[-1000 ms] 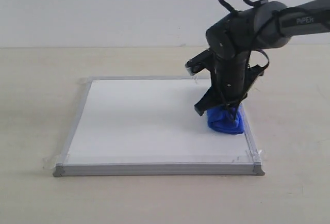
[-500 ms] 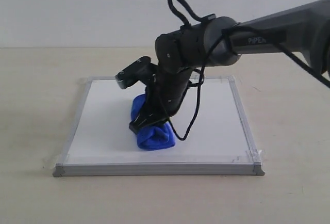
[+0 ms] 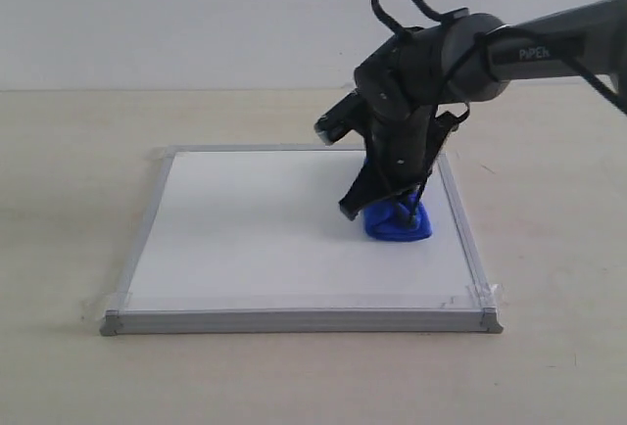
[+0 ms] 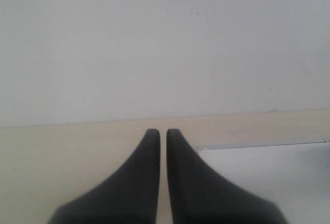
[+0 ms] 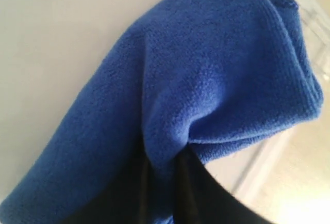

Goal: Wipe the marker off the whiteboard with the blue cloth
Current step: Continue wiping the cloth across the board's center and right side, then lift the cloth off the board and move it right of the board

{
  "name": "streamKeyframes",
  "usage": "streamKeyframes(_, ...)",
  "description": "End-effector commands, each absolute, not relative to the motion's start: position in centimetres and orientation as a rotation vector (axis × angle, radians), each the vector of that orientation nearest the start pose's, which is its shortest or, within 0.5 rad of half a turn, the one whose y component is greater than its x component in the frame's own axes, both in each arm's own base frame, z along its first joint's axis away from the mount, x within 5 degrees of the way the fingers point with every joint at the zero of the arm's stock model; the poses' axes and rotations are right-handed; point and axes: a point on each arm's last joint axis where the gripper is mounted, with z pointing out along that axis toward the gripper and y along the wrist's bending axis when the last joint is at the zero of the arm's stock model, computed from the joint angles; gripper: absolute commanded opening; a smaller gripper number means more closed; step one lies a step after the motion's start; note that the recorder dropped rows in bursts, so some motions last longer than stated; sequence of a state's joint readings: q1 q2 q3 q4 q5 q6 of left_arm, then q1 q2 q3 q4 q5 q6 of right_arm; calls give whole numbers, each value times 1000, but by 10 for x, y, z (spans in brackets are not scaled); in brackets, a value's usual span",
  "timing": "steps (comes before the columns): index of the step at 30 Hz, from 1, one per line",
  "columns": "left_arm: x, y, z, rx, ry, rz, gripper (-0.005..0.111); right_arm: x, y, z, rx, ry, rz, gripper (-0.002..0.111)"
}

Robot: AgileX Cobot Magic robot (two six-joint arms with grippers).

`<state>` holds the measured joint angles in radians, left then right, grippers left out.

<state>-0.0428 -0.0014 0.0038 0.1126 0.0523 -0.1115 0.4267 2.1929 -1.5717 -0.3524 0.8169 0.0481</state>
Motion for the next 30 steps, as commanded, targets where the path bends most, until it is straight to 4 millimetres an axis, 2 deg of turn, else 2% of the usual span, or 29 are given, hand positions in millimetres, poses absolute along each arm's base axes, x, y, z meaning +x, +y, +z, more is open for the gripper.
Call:
streamKeyframes(1,56,-2,208,31,1535,-32,4,390,233,121,-1031,2624,39,0)
streamKeyframes(4,56,-2,208,31,1535,-32,4,373,267,120,-1104,2568,300,0)
streamKeyframes(5,56,-2,208,31,1535,-32,4,369,273,120,-1135,2548,352,0)
streamKeyframes(7,56,-2,208,31,1535,-32,4,366,274,122,-1145,2561,380,0)
streamKeyframes(10,56,-2,208,31,1535,-32,4,374,251,122,-1113,2657,244,0)
streamKeyframes(12,56,-2,208,31,1535,-32,4,382,224,119,-1056,2738,0,0)
streamKeyframes(14,56,-2,208,31,1535,-32,4,392,193,119,-987,2782,-319,0)
streamKeyframes(16,56,-2,208,31,1535,-32,4,400,168,121,-897,2794,-544,0)
streamKeyframes(18,56,-2,208,31,1535,-32,4,406,148,125,-821,2798,-672,0)
streamKeyframes(20,56,-2,208,31,1535,-32,4,410,133,132,-750,2817,-712,0)
streamKeyframes(23,56,-2,208,31,1535,-32,4,412,118,146,-648,2840,-633,0)
streamKeyframes(27,56,-2,208,31,1535,-32,4,404,108,185,-586,2724,-394,0)
streamKeyframes(30,56,-2,208,31,1535,-32,4,392,85,218,-538,2702,-326,0)
